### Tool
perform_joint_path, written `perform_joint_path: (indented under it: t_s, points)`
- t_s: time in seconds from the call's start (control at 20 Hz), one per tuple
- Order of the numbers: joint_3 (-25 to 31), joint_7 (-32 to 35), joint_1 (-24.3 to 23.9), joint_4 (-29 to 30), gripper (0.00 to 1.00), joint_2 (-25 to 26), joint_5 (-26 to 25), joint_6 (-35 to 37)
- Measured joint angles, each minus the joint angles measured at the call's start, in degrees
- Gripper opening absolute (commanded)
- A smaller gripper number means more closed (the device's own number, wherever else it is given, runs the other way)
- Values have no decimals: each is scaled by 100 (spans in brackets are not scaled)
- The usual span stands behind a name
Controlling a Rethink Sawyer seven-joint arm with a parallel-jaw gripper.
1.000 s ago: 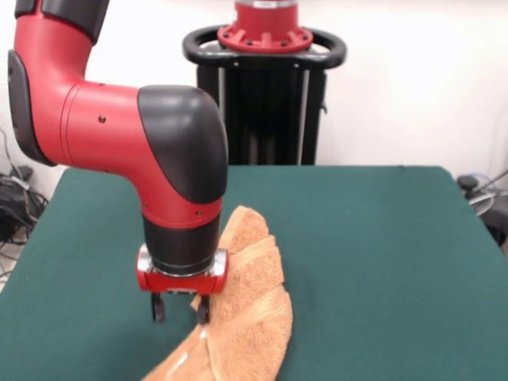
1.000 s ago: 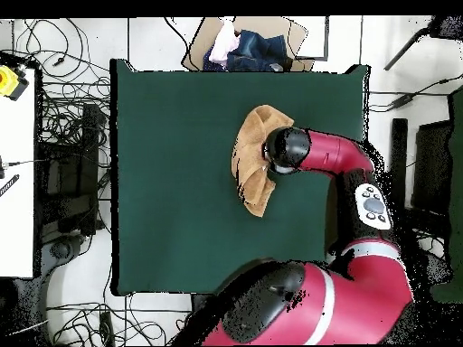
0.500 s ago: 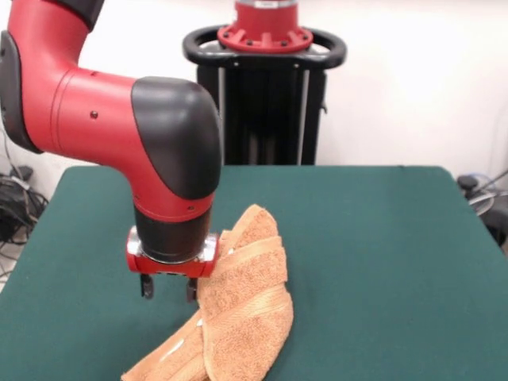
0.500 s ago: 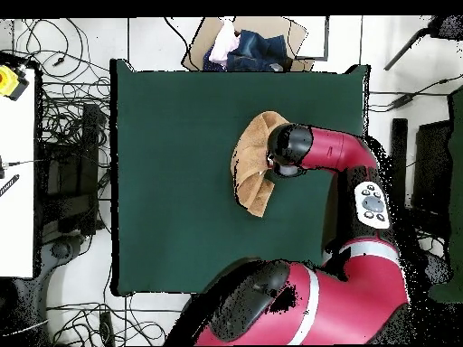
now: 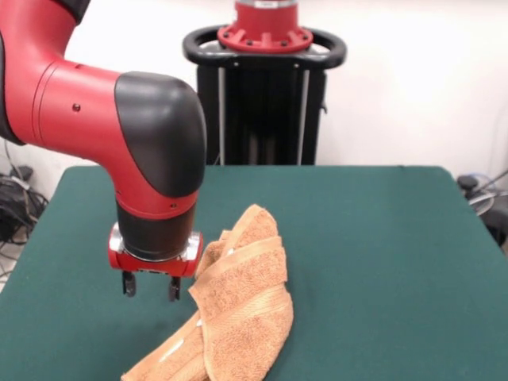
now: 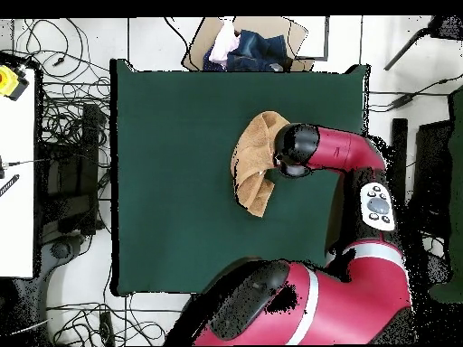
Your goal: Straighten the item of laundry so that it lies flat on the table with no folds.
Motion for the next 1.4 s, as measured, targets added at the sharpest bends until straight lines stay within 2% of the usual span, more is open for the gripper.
perform_joint_path:
  t_s: [0.9,1.4]
  points:
    - [-463,0,361,-348,100,109,-238,54]
    - [-440,0,88,-248,100,-14,-40,54]
